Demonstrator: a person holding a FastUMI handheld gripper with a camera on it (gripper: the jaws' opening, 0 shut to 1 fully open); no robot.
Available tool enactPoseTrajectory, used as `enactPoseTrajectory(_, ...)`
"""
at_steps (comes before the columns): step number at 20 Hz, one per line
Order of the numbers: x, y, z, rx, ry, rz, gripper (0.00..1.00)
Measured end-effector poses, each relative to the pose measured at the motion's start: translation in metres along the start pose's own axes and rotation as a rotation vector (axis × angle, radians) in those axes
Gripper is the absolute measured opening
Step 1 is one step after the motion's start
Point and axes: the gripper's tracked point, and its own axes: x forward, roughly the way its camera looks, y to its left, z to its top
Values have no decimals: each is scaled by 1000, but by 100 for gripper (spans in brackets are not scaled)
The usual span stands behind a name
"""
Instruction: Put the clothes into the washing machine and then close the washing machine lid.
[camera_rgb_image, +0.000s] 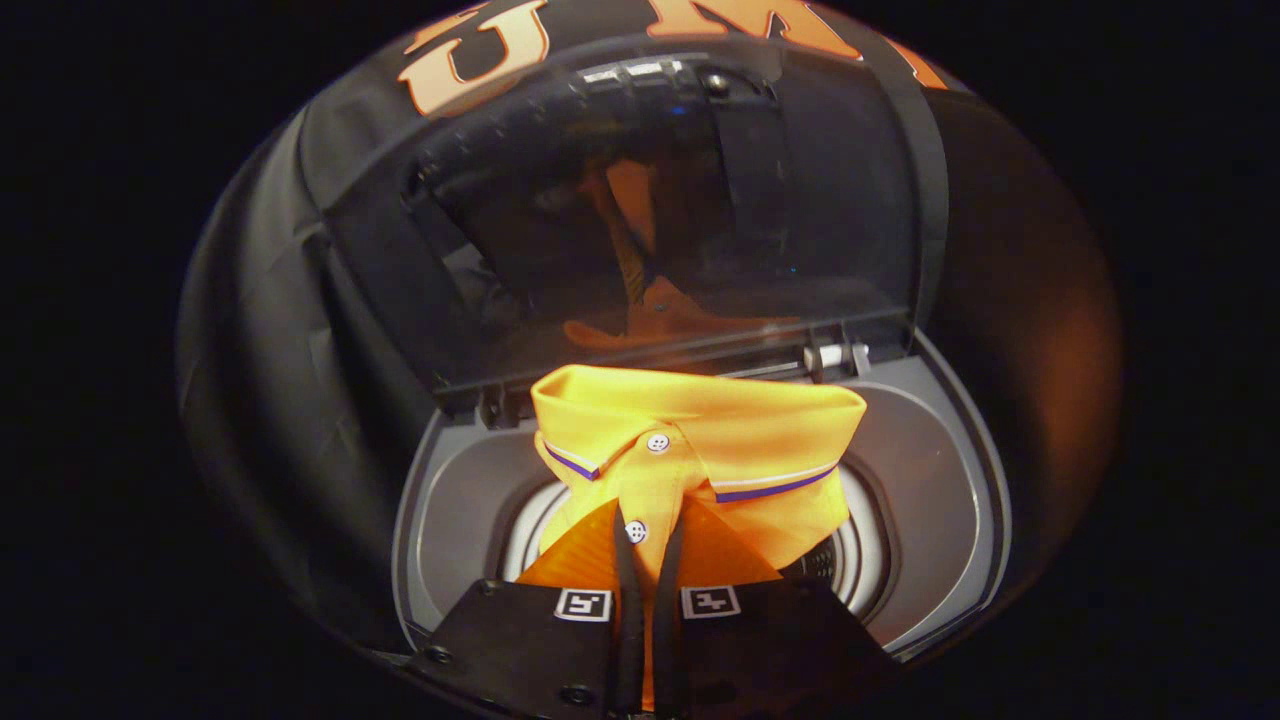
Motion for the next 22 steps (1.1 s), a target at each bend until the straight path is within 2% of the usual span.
enactPoseTrajectory(16, 21, -10, -15, -18, 76, -32, 12)
enactPoseTrajectory(22, 38, -19, -38, 19, 201, -68, 12)
